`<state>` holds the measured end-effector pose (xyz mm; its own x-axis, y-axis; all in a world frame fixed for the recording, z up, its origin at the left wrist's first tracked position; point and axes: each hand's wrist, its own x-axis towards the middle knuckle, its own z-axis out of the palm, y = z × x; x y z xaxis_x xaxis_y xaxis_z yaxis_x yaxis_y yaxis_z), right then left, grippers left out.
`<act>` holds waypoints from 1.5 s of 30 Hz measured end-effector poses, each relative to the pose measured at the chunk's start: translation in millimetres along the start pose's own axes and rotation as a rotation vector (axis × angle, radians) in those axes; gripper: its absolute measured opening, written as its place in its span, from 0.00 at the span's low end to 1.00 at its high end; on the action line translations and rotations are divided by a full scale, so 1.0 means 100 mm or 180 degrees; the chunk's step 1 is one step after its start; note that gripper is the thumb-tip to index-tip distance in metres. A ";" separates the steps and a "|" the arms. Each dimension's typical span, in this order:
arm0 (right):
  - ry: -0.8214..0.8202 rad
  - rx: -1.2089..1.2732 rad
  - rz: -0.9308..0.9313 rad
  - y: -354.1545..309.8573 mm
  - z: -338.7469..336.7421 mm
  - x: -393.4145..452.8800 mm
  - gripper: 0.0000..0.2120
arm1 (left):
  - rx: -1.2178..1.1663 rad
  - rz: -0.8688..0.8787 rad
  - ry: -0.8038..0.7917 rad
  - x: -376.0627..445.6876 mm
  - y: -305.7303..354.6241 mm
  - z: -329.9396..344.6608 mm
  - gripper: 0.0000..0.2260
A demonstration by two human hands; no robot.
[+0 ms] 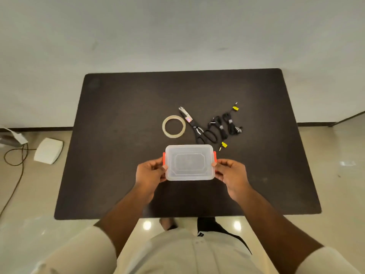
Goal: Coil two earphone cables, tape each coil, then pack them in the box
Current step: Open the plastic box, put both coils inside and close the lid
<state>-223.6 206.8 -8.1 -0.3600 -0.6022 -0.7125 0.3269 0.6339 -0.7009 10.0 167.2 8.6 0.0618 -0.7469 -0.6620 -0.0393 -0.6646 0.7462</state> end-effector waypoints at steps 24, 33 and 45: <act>0.0784 -0.1369 -0.1088 0.29 0.15 0.02 0.13 | 0.1684 0.0586 0.0780 0.21 -0.21 -0.25 0.22; 0.0280 -0.1960 -0.0773 0.17 0.43 0.03 0.05 | 0.1362 0.0047 0.0133 0.16 -0.05 0.03 0.15; 0.0302 -0.1789 -0.0711 -0.07 0.48 -0.17 0.10 | 0.0724 0.0044 0.0134 -0.07 0.22 0.10 0.12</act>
<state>-177.8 189.2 7.6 -0.4514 -0.7207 -0.5262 -0.2672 0.6718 -0.6908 -0.9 157.2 29.1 0.1009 -0.7577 -0.6447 -0.2639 -0.6452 0.7170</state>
